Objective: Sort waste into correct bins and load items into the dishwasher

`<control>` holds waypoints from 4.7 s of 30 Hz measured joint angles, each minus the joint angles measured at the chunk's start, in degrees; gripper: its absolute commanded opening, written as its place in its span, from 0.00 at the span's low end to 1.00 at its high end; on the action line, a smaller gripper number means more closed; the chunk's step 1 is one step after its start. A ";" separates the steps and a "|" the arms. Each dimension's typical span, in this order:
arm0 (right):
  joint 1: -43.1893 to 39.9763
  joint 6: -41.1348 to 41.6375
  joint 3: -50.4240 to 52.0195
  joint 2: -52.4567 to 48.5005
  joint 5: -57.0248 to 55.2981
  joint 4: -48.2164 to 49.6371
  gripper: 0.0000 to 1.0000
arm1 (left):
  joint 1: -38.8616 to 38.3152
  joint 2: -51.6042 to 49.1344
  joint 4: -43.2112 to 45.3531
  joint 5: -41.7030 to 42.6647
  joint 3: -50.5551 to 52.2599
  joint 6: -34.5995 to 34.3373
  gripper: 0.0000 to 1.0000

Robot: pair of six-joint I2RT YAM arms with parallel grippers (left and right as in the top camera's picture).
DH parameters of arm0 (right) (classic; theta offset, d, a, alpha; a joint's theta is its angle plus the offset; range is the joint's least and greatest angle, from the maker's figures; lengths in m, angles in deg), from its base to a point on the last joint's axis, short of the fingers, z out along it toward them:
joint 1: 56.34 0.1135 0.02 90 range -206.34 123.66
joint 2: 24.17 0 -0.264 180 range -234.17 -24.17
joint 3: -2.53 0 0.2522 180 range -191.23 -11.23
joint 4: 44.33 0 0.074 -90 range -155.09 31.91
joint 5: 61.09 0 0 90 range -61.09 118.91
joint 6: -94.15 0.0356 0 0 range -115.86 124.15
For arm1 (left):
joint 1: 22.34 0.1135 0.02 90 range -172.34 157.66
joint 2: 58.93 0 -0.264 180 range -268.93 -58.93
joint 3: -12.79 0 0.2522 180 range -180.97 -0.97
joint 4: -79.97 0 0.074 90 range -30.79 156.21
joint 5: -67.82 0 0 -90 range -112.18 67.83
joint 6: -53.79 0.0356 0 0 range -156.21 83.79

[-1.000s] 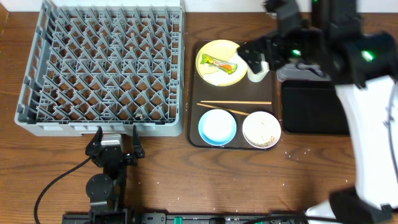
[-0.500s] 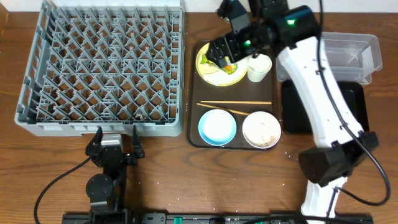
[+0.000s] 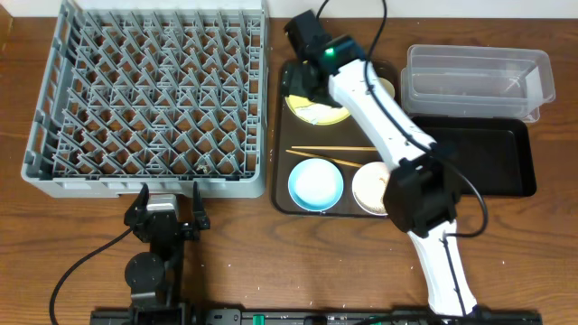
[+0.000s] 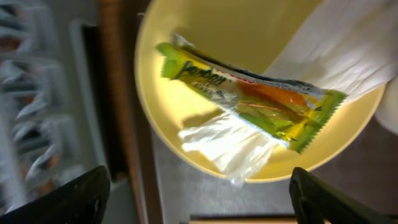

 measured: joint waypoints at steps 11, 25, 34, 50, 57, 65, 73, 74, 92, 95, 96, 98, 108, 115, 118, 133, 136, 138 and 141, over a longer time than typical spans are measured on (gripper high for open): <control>-0.52 7.26 0.00 -4.24 -4.61 1.36 0.88 | 0.00 0.02 0.02 0.00 0.00 0.00 0.93; -1.73 8.37 0.00 -9.51 -5.92 1.81 0.67 | 0.00 0.00 0.02 0.00 0.00 0.00 0.93; -1.68 8.57 -0.13 -10.25 -7.72 3.10 0.01 | 0.00 0.00 0.02 0.00 0.00 0.00 0.93; -1.68 -0.87 -1.07 -7.37 -3.37 2.27 0.01 | 0.00 0.00 0.02 0.00 0.02 0.00 0.93; -1.86 -1.77 -1.29 1.73 -3.02 -1.92 0.01 | 0.00 0.02 0.02 0.00 0.00 0.00 0.93; -6.62 -2.19 -1.31 11.89 -2.43 -3.93 0.02 | 0.00 0.00 0.02 0.00 0.02 0.00 0.93; -23.26 4.31 -2.03 17.03 -2.60 -11.17 0.01 | 0.00 0.02 0.02 0.00 0.02 0.00 0.93; -25.44 5.31 -1.77 16.85 -2.64 -11.37 0.02 | 0.00 0.02 0.02 0.00 0.00 0.00 0.93; -34.67 9.42 0.50 6.25 -1.25 -5.86 0.63 | 0.00 0.00 0.00 0.00 0.02 0.00 0.93; -34.64 3.48 0.42 6.27 1.53 -2.29 0.64 | 0.00 0.02 0.02 0.00 0.00 0.00 0.93; -34.62 2.40 0.33 6.32 2.10 -1.88 0.65 | 0.00 0.00 0.00 0.00 0.00 0.00 0.93; -34.40 -1.31 -0.24 6.71 4.85 -1.42 0.65 | 0.00 0.02 0.00 0.00 0.02 0.00 0.93; -18.80 -8.00 -2.69 10.93 9.20 2.29 0.76 | 0.00 0.02 0.00 0.00 0.00 0.00 0.93; -4.04 -4.76 -2.71 9.62 2.36 7.98 0.75 | 0.00 0.02 0.02 -0.02 0.00 0.00 0.93; -1.99 -1.55 -2.80 7.65 -0.63 9.46 0.73 | 0.00 0.02 0.02 0.00 0.02 0.00 0.93; -3.89 7.65 -2.99 -8.68 -2.75 15.32 0.70 | 0.00 0.02 0.02 0.00 0.00 0.00 0.93; -3.93 7.74 -2.99 -9.88 -2.43 15.78 0.65 | 0.00 0.02 0.02 0.00 0.02 0.00 0.93; -3.93 7.85 -2.99 -10.75 -1.99 15.65 0.59 | 0.00 0.00 0.02 0.00 0.00 0.00 0.93; -3.93 8.00 -2.99 -12.11 -1.16 13.73 0.46 | 0.00 0.00 0.00 0.00 0.00 0.00 0.93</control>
